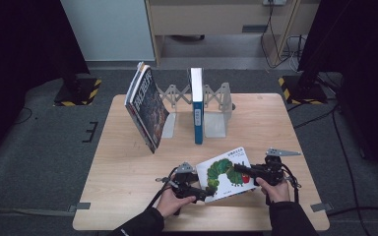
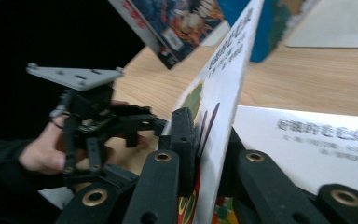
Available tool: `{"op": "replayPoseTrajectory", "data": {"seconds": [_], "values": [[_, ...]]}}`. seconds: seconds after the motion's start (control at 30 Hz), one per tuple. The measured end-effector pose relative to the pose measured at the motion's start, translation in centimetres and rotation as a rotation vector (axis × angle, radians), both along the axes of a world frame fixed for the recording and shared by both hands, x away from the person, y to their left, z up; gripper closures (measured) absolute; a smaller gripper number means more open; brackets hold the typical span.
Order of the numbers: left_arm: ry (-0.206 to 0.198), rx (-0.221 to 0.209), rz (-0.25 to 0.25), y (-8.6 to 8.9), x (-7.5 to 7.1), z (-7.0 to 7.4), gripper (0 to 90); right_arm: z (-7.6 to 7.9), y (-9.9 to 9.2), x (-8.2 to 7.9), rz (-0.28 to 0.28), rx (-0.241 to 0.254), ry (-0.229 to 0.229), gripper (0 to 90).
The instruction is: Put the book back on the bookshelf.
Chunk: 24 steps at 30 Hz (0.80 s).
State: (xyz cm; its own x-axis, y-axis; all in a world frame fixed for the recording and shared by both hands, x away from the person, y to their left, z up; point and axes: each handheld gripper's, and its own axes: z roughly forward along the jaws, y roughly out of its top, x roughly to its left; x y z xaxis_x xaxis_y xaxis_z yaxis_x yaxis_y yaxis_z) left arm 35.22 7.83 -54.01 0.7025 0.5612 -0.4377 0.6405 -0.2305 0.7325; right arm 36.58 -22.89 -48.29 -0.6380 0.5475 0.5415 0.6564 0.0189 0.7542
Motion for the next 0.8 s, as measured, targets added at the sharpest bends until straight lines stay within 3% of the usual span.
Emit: {"op": "replayPoseTrajectory", "data": {"seconds": [0.07,0.3,0.4,0.57,0.8], "values": [[0.001,-0.002,0.001,0.0,0.0,0.0,5.1,-0.1,0.2,0.0,-0.020,-0.040,-0.005,76.8],[0.006,-0.010,0.009,0.1,0.0,0.0,5.7,-1.0,1.1,0.1,-0.046,-0.253,-0.001,57.2],[0.007,-0.012,0.011,0.1,0.0,0.0,6.1,-1.3,1.3,0.2,-0.052,-0.266,0.007,52.4],[0.005,-0.007,0.015,0.1,0.0,0.0,6.8,-2.0,2.1,0.4,-0.062,-0.382,0.003,40.9],[0.012,-0.021,0.020,0.3,0.1,-0.1,8.8,-2.3,2.3,0.4,-0.068,-0.396,0.014,40.4]]}}
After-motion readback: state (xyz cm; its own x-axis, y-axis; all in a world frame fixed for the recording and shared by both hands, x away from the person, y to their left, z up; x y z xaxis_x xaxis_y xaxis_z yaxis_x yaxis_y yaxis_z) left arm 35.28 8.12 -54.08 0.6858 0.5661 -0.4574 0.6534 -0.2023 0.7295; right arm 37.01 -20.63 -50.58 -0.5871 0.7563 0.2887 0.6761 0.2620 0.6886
